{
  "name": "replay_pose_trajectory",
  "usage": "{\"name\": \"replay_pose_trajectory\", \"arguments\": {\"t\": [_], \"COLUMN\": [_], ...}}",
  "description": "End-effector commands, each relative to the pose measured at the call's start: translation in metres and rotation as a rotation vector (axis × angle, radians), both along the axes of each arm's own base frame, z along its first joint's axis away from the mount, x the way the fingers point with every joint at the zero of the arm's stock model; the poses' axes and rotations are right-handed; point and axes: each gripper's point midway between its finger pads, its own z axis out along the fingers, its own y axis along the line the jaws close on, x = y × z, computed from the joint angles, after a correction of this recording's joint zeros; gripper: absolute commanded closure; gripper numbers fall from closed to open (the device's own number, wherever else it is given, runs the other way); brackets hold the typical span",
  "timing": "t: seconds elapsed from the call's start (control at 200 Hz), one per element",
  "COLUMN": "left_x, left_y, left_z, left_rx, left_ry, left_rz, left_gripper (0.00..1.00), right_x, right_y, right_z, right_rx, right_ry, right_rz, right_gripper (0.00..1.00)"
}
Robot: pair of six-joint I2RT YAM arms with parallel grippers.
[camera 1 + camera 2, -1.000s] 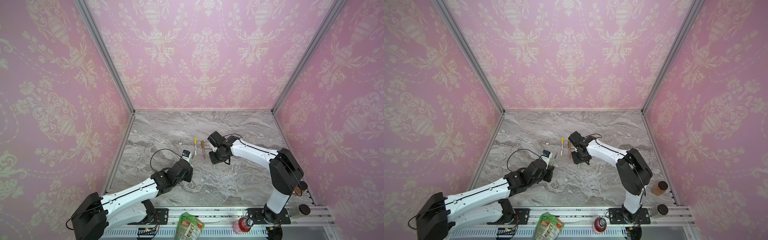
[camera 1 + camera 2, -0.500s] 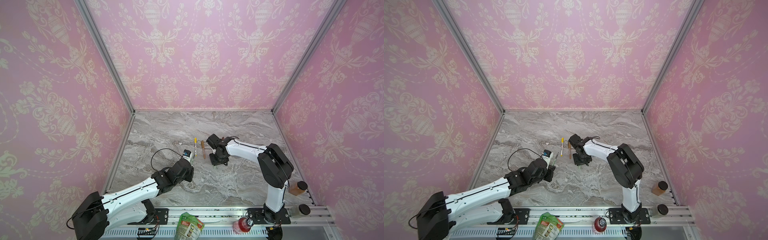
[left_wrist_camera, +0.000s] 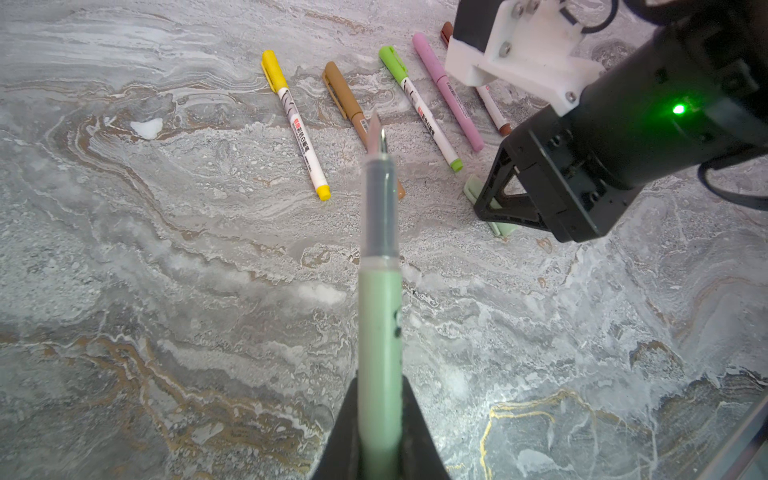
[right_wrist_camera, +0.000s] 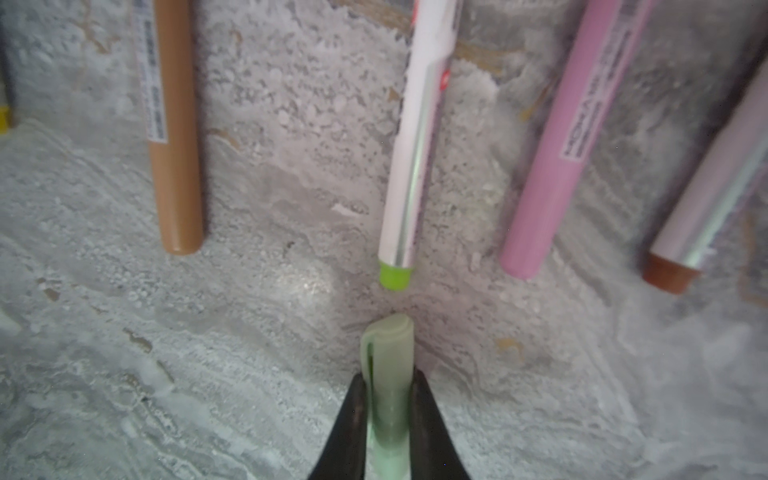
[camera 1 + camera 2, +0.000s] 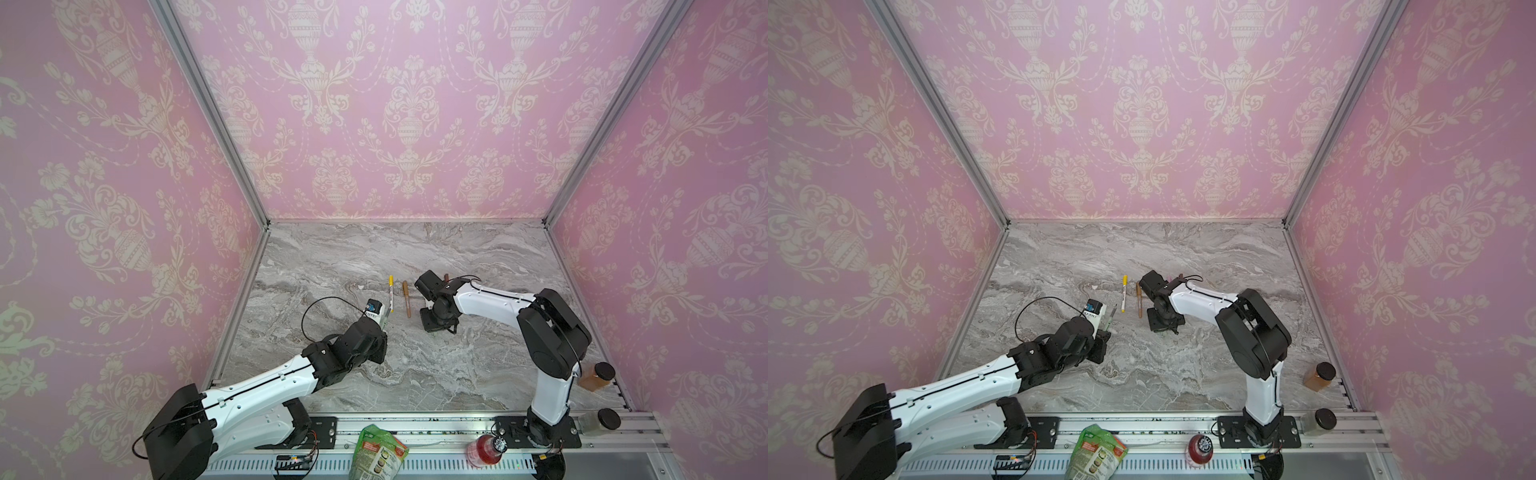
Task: Insert the pens into the pen caps
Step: 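Lift the pale green cap with the right gripper toward the pen nib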
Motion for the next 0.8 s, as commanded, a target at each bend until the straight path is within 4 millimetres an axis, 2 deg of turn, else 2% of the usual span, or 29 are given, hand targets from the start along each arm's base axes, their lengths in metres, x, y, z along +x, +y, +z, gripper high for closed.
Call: {"name": "replay_pose_trajectory", "arguments": {"t": [0.0, 0.2, 0.575, 0.665, 0.685, 0.796], "left_x": [0.007, 0.008, 0.006, 0.003, 0.001, -0.007], "left_y": [0.0, 0.0, -0.003, -0.01, -0.012, -0.028], "left_z": [0.02, 0.02, 0.016, 0.012, 0.011, 0.006], "left_rx": [-0.008, -0.005, -0.006, -0.016, -0.023, -0.076], "left_ry": [-0.048, -0.045, -0.028, -0.01, -0.004, 0.029], "left_rz": [0.004, 0.003, -0.01, -0.043, -0.057, -0.128], "left_gripper": [1.0, 1.0, 1.0, 1.0, 1.0, 1.0], "right_x": [-0.04, -0.037, -0.024, -0.022, -0.014, -0.004], "right_y": [-0.014, -0.009, 0.001, 0.0, 0.007, 0.013], "right_z": [-0.032, -0.016, 0.032, 0.041, 0.054, 0.074], "right_rx": [-0.064, -0.029, 0.05, 0.056, 0.079, 0.118], "right_ry": [0.134, 0.098, -0.004, -0.024, -0.054, -0.098], "right_rz": [0.008, 0.008, 0.004, -0.004, -0.003, -0.016], "right_gripper": [0.89, 0.9, 0.94, 0.96, 0.97, 0.99]}}
